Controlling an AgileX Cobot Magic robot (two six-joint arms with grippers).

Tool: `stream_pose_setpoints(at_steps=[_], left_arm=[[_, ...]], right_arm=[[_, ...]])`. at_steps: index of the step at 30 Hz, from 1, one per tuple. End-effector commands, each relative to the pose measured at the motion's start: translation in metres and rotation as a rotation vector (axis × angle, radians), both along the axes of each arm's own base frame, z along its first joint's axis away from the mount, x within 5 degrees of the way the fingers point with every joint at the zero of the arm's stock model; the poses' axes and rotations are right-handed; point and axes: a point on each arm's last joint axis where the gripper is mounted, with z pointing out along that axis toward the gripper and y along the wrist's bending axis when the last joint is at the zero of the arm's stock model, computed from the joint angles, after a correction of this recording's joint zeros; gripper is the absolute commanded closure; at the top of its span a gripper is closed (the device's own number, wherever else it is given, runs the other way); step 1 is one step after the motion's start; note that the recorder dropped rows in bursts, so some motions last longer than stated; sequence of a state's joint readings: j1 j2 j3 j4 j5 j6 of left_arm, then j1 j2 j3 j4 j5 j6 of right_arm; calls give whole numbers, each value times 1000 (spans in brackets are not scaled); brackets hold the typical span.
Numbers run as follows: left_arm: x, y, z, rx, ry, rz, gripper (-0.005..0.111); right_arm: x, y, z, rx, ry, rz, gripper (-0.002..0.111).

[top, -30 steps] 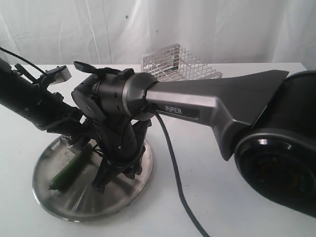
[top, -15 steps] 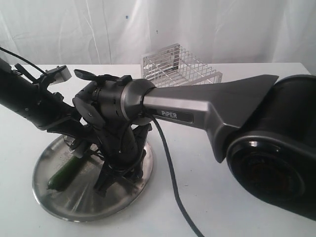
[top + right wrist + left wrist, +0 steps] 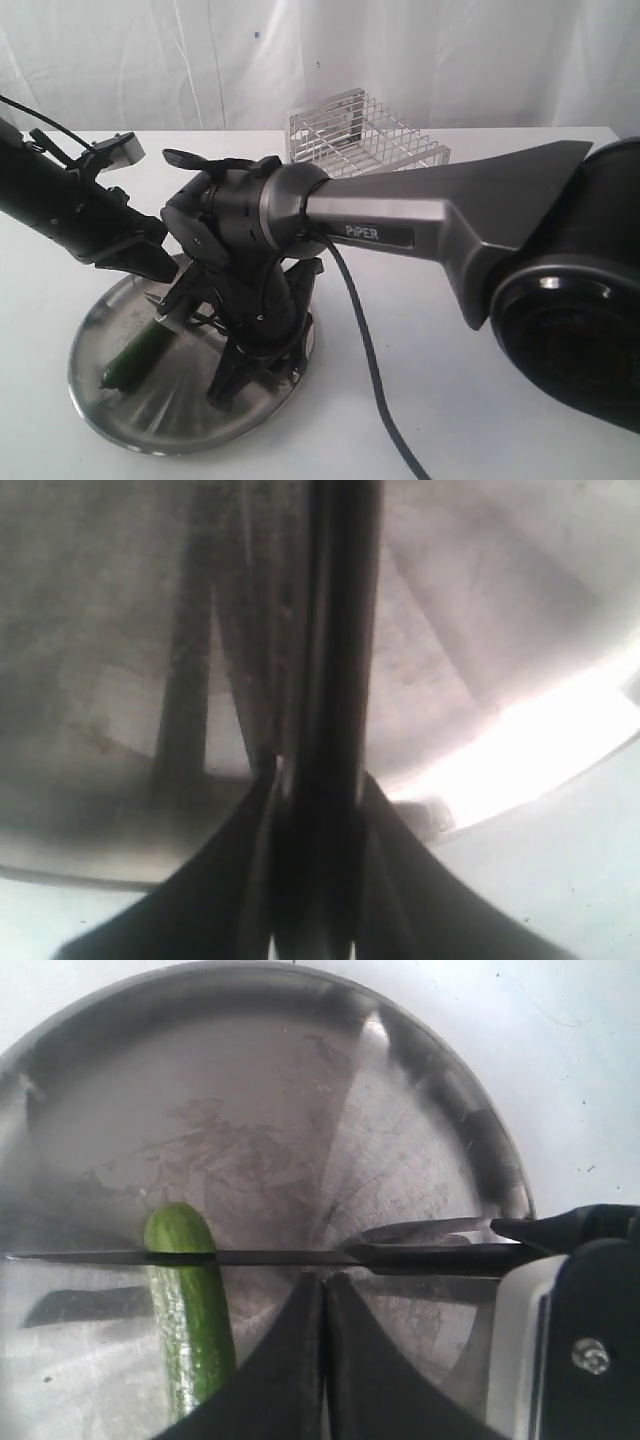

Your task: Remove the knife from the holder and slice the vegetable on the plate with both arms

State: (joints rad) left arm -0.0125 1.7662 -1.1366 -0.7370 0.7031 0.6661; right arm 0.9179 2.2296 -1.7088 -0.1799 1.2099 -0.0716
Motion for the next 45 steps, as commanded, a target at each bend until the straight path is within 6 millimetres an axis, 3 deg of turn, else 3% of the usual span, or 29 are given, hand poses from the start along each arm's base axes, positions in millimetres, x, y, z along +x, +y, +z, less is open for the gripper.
stream_pose_setpoints(at_steps=[1, 11, 16, 18, 20, 27, 33, 39, 45], left_arm=[[-2, -2, 6, -25, 2, -12, 107], [-8, -4, 6, -37, 28, -82, 104], [-15, -3, 1, -23, 76, -130, 77], [-24, -2, -12, -7, 114, -117, 53], [-34, 0, -26, 12, 149, -116, 45], [-42, 3, -45, 80, 117, -66, 48], [-45, -14, -69, 97, 179, -114, 69], [-44, -13, -71, 102, 192, -80, 104], [-42, -15, -62, 75, 170, -48, 107]], right_arm=[[-4, -10, 6, -29, -2, 11, 108], [-10, -21, 18, -46, -26, 20, 108], [-13, -25, 12, -67, -12, 22, 108], [-13, -26, 11, -73, -9, 23, 108], [-13, -26, 11, -73, -9, 23, 108], [-13, -26, 11, -73, -9, 25, 108], [-13, -26, 11, -73, -9, 25, 108], [-13, -26, 13, -69, -12, 25, 108], [-13, -26, 13, -69, -12, 25, 108]])
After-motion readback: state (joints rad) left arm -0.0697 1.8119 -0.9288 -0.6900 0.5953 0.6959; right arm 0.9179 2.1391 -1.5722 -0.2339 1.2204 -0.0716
